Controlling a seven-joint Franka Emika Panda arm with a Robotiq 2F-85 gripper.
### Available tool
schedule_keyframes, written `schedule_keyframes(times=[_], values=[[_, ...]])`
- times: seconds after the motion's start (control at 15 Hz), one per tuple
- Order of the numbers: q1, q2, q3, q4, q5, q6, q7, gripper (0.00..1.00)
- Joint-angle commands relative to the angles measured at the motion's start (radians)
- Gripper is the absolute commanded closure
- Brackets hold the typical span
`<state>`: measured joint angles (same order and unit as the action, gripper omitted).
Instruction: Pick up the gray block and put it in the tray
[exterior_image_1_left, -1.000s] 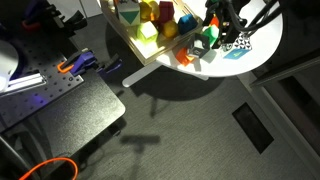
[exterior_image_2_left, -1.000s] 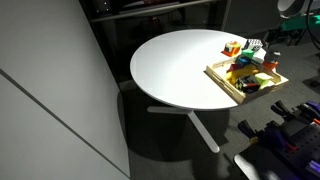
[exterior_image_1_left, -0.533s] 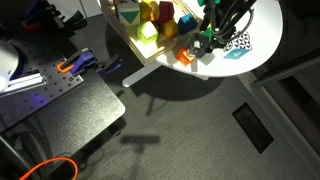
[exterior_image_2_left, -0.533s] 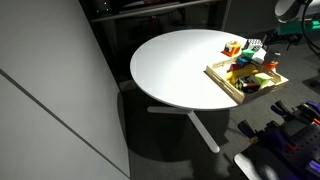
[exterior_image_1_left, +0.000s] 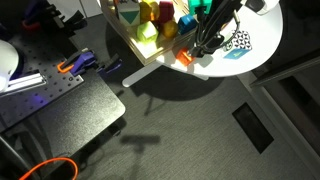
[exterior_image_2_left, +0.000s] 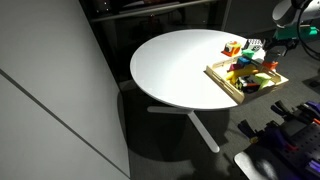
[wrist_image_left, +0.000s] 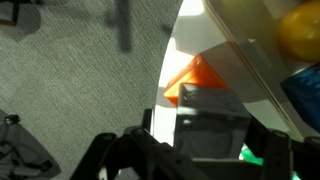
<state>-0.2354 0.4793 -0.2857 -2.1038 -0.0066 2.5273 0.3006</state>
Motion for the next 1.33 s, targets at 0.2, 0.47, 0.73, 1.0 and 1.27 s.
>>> schedule_keyframes(times=[0.2,0.47,0.73,1.0,1.27], values=[[0.036,-0.038,0.003,-0.018,-0.018,-0.011,-0.035,0.67],[0.078,-0.056,0.018,-0.041,-0.028,-0.002,-0.056,0.70],[0.110,-0.052,0.046,-0.048,-0.023,0.000,-0.072,0.70],[0.134,-0.059,0.074,-0.056,-0.024,0.002,-0.094,0.70],[0.152,-0.076,0.096,-0.081,-0.033,-0.004,-0.123,0.20]])
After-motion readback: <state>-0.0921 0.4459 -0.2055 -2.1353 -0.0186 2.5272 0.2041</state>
